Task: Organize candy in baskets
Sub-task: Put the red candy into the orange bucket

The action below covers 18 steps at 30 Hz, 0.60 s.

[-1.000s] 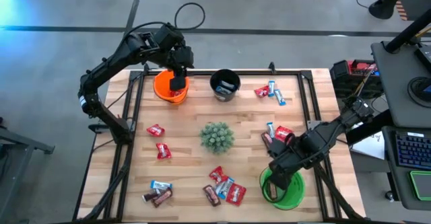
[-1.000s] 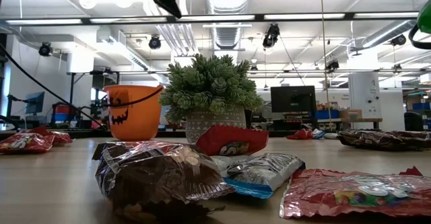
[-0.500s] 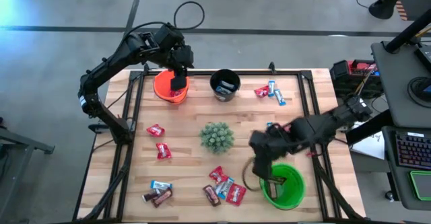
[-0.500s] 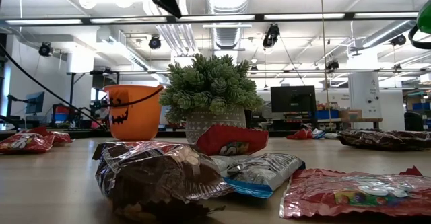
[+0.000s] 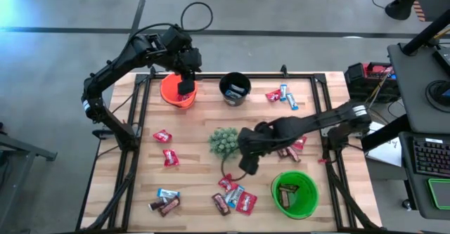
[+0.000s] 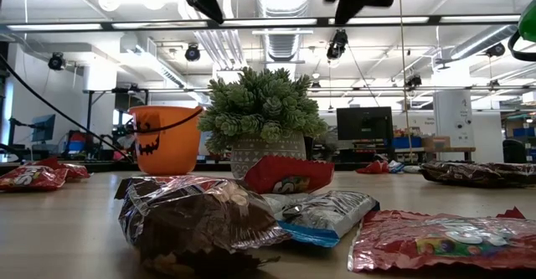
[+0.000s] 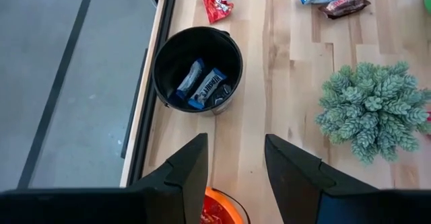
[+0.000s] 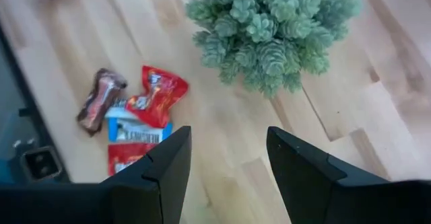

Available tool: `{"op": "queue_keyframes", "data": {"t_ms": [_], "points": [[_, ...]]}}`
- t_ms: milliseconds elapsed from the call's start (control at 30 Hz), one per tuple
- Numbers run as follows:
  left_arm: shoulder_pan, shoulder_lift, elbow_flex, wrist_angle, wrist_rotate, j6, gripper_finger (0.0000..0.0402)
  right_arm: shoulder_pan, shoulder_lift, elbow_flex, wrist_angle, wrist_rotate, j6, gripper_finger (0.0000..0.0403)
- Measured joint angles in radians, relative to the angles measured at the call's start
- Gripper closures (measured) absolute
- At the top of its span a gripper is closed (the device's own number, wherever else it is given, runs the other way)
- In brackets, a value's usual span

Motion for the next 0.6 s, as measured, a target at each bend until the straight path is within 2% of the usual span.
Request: {"op": "queue_keyframes", "data": {"t_ms": [167,333,600], "points": [[0.000,0.000,0.000,-0.005,0.000,0.000,0.0272,-0.016,0.088,0.000,0.085,-0.011,0.035,0.0218],[0.000,0.000,0.000,-0.024,0.000,0.001,0.0272,-0.015,0.154,0.003,0.213,-0.113,0.056,0.0218],[0.000,0.000,0.000,-0.027,0.000,-0.024,0.0272,0.001,0.171,0.016,0.219,-0.132,0.122,0.0218]]}}
